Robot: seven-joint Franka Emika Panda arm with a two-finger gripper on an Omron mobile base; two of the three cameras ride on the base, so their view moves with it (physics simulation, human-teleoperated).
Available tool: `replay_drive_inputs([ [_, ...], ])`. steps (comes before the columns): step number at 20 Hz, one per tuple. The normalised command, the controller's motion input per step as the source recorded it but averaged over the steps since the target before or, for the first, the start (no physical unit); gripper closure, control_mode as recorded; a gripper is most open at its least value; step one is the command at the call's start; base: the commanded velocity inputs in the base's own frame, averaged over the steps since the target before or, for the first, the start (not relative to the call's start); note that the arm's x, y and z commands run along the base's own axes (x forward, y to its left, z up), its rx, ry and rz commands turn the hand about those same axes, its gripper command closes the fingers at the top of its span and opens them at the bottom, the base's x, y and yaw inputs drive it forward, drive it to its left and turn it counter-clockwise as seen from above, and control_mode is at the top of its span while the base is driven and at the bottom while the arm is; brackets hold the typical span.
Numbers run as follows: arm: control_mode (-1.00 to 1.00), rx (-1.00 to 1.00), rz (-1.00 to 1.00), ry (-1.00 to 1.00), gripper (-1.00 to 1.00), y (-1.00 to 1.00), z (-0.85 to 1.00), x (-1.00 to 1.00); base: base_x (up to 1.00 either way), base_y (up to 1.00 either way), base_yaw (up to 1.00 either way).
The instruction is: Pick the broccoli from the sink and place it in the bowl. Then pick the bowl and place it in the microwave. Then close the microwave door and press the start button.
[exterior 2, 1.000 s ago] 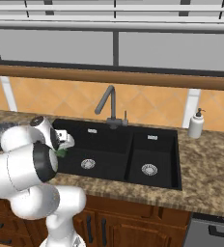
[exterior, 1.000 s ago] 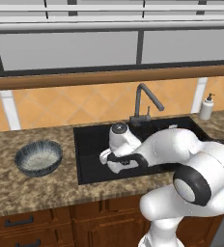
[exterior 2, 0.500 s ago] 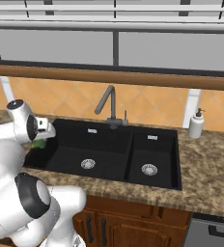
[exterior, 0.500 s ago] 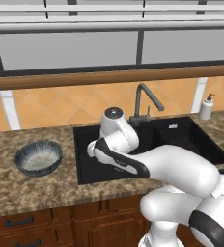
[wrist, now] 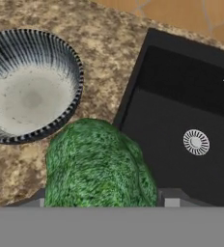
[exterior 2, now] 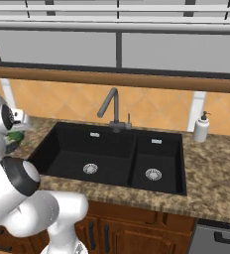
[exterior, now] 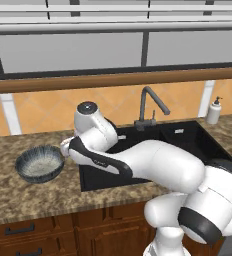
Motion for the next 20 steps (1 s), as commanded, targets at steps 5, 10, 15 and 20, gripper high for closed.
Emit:
replay_drive_inputs([
  [5, -1.0, 0.0, 0.01, 0.0, 1.0, 0.76, 0.0, 0.1, 0.0, 0.0, 0.0],
  [10, -1.0, 0.0, 0.0, 0.01, 1.0, 0.61, -0.01, 0.19, 0.0, 0.0, 0.0],
  [15, -1.0, -0.01, -0.02, 0.03, 1.0, 0.45, -0.17, 0.11, 0.0, 0.0, 0.0],
  [20, -1.0, 0.0, -0.06, 0.01, 1.0, 0.21, -0.23, 0.16, 0.0, 0.0, 0.0],
])
